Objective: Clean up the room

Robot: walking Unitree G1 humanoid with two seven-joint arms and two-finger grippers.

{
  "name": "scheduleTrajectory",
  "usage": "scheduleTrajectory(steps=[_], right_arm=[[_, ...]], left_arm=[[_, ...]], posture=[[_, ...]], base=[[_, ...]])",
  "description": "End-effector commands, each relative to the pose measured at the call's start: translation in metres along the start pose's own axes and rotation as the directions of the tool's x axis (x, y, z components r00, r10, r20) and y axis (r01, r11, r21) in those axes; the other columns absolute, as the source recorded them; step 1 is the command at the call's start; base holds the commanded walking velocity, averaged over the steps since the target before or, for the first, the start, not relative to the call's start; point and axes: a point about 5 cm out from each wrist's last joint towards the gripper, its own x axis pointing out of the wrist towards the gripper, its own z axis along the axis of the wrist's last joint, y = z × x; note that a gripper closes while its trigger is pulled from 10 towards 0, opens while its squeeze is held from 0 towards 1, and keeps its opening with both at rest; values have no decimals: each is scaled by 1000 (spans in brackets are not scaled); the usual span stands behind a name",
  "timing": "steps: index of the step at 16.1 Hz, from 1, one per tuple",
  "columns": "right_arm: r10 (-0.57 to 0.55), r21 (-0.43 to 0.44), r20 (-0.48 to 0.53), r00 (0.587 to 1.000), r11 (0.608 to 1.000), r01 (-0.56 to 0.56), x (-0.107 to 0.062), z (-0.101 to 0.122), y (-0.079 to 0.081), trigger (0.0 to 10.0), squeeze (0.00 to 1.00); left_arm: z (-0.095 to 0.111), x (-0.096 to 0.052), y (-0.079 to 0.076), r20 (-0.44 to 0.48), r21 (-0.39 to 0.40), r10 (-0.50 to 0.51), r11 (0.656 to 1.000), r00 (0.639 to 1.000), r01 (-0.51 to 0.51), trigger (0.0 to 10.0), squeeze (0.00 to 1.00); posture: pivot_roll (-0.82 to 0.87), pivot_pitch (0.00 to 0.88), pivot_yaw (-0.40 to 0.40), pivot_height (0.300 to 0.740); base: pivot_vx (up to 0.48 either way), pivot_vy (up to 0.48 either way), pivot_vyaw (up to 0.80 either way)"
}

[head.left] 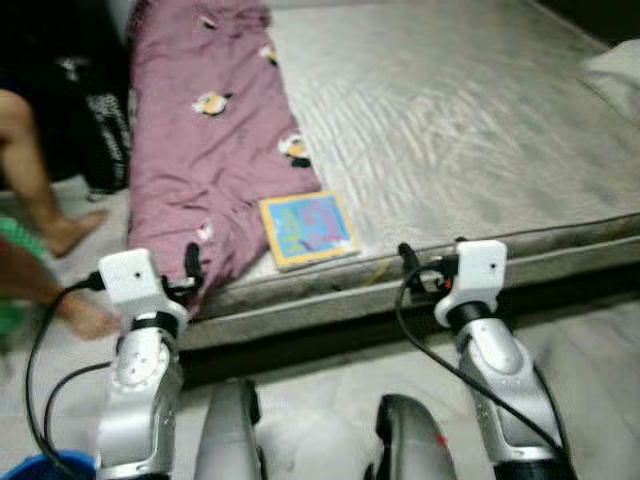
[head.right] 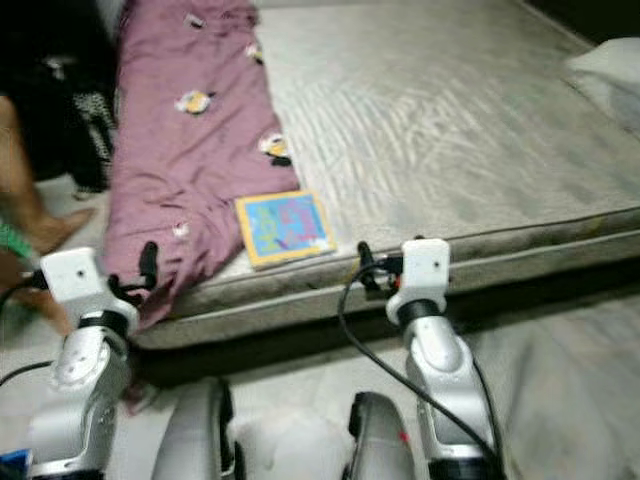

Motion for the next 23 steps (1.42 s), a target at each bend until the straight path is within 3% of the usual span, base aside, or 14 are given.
scheduleTrajectory(steps=[1,5,23], right_arm=[[-7,7,-14,1000,1000,8,-1,-2,-3,10000,0],[-4,4,-19,1000,1000,4,0,-3,-3,10000,0],[3,22,-57,998,1000,-2,-1,-8,-4,10000,0]], left_arm=[[1,0,-1,-2,5,-3,1000,1000,3,10000,0],[1,1,-2,-1,5,-8,1000,1000,8,10000,0],[-1,2,-3,-10,2,-18,1000,1000,18,10000,0]], posture=[[-106,61,3,615],[-107,57,0,615],[-113,69,-2,615]], base=[[0,0,0],[65,0,0],[305,0,44]])
